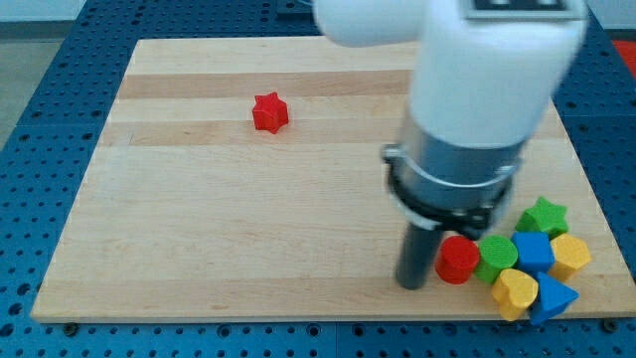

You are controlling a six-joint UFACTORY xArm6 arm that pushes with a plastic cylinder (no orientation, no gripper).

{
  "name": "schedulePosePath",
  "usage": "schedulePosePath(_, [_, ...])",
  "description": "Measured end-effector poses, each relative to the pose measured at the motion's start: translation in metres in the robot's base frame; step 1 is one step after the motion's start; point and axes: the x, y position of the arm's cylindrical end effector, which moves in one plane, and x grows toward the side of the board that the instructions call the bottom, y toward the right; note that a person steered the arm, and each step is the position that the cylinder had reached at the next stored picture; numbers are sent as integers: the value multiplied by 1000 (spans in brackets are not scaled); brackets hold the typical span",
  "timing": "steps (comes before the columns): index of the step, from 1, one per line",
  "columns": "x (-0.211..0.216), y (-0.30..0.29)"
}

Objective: Push the red star into green circle

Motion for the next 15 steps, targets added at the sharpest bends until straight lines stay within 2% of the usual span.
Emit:
schedulePosePath(1, [-42, -45])
schedulePosePath(3, [-159, -25])
schedulePosePath(5, [-253, -67])
schedulePosePath(6, [-263, -109])
schedulePosePath(7, [-237, -162])
schedulePosePath(9, [-159, -99])
schedulePosePath(10, [-191, -98])
schedulePosePath(11, [-246, -127])
schedulePosePath(12, [-255, -191])
schedulePosePath(13, [-245, -234])
schedulePosePath(14, [-204, -209])
schedulePosePath(15, [-164, -134])
